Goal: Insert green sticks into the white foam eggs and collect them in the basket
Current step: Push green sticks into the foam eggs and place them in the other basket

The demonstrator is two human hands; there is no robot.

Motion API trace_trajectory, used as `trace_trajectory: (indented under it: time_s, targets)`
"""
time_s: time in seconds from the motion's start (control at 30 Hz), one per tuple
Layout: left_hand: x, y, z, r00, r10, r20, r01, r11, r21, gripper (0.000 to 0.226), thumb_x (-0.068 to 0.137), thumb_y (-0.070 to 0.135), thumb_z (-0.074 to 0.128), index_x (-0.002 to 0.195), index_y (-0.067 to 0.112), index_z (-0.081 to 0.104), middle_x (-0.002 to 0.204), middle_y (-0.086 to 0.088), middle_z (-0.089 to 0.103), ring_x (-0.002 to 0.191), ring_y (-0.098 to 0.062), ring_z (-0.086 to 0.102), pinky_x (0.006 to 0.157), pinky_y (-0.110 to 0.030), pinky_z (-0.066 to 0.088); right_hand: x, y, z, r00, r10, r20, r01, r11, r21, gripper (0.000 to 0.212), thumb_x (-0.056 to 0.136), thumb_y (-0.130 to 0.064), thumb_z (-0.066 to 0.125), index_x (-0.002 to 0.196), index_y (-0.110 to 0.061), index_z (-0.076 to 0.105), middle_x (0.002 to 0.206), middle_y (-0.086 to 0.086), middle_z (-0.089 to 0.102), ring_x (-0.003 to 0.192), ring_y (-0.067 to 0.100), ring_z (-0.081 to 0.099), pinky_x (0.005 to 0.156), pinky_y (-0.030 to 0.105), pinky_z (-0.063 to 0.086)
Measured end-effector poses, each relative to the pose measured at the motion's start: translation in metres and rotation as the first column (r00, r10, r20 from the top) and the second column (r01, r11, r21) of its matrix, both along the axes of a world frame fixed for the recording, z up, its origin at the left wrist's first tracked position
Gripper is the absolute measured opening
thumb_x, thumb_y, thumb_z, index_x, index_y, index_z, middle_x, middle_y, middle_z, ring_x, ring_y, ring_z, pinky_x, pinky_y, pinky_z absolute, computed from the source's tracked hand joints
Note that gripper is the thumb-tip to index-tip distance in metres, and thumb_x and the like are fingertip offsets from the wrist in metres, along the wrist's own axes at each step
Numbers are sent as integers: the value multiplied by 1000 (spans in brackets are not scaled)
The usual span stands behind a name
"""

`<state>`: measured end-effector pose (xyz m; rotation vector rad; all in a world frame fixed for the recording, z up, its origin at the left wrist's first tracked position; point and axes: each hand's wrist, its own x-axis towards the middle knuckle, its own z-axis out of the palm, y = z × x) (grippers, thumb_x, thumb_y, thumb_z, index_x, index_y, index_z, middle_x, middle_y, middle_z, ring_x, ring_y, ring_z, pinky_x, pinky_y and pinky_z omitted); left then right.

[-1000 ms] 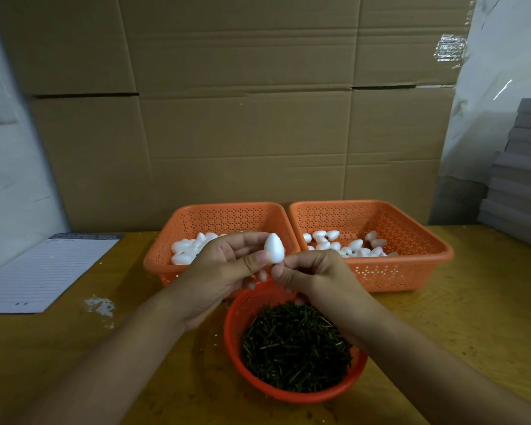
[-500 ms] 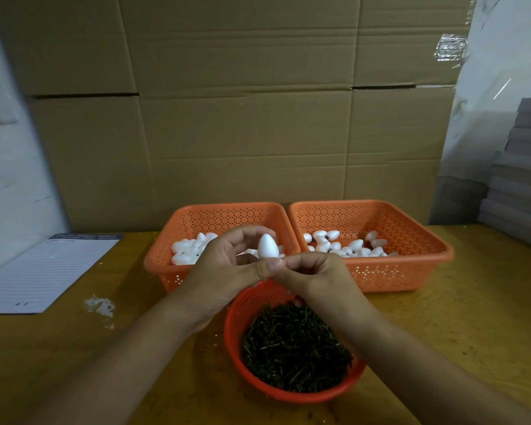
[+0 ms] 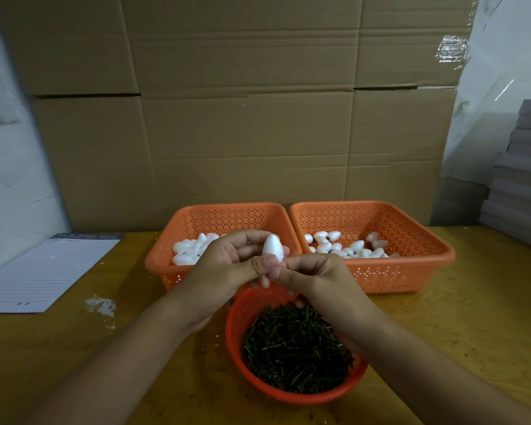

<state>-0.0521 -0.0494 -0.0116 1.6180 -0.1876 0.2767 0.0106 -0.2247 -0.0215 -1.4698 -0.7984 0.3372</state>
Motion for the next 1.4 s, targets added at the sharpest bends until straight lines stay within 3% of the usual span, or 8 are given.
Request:
trace_trajectory:
  time_s: [0.37, 0.63, 0.73, 0.83, 0.93, 1.1, 1.27, 1.4]
  targets:
    - [4, 3, -4, 999, 48, 15, -49, 997, 52, 49, 78, 34, 78, 122, 18, 64, 110, -4, 76, 71, -7, 67, 66, -19, 54, 1, 1, 0, 1000, -31, 4, 31, 999, -38, 16, 91, -25, 71, 88, -11, 77, 83, 16, 70, 65, 6, 56, 55, 19, 45]
    - [4, 2, -4, 998, 50, 26, -51, 998, 48, 45, 78, 32, 79, 120, 24, 65, 111, -2, 76, 74, -10, 68, 66, -20, 55, 3, 1, 1, 999, -37, 8, 37, 999, -35, 16, 93, -23, 70, 86, -10, 77, 80, 12, 70, 64, 6, 57, 54, 19, 45]
    - [3, 4, -1, 996, 75, 43, -78, 994, 70, 49, 80, 34, 76, 126, 27, 61, 117, 3, 73, 75, -11, 68, 65, -22, 55, 9, -2, 5, 990, -78, -118, 74, 996, -40, 15, 92, -22, 69, 82, -13, 75, 72, -1, 68, 62, 5, 57, 52, 18, 44]
    - [4, 11, 4, 983, 174, 50, -177, 982, 62, 43, 86, 39, 67, 126, 27, 59, 114, 3, 73, 75, -12, 67, 63, -23, 54, 22, -8, 12, 943, -127, -308, 127, 992, -18, 14, 91, -23, 66, 80, -16, 71, 66, -2, 60, 57, 7, 53, 49, 20, 41]
    - [6, 23, 8, 950, 304, 74, -309, 949, 60, 20, 99, 25, 60, 118, 27, 63, 107, 3, 75, 71, -11, 67, 59, -21, 53, 39, -19, 18, 873, -194, -448, 223, 975, 13, 12, 93, -24, 62, 89, -15, 68, 67, -4, 62, 51, 5, 52, 44, 18, 40]
    - [10, 38, 7, 898, 436, 66, -440, 895, 73, 19, 101, 14, 56, 110, 27, 67, 98, 3, 76, 69, -9, 67, 61, -25, 50, 60, -34, 20, 792, -285, -539, 350, 937, 19, 15, 97, -27, 59, 89, -15, 64, 61, -6, 63, 46, 4, 54, 40, 17, 41]
    - [13, 37, 3, 885, 462, 54, -465, 876, 126, 21, 101, 13, 56, 108, 29, 67, 95, 9, 76, 69, -7, 68, 61, -24, 51, 60, -33, 18, 790, -282, -544, 368, 928, 53, 17, 98, -25, 56, 94, -12, 65, 60, -5, 62, 49, 6, 55, 42, 18, 42]
    - [14, 37, 3, 888, 454, 65, -459, 875, 155, 23, 100, 12, 56, 106, 31, 67, 94, 9, 76, 69, -7, 68, 59, -21, 52, 49, -29, 21, 892, -213, -399, 228, 974, -10, 18, 93, -17, 61, 103, -5, 70, 72, 1, 65, 58, 9, 58, 47, 21, 43]
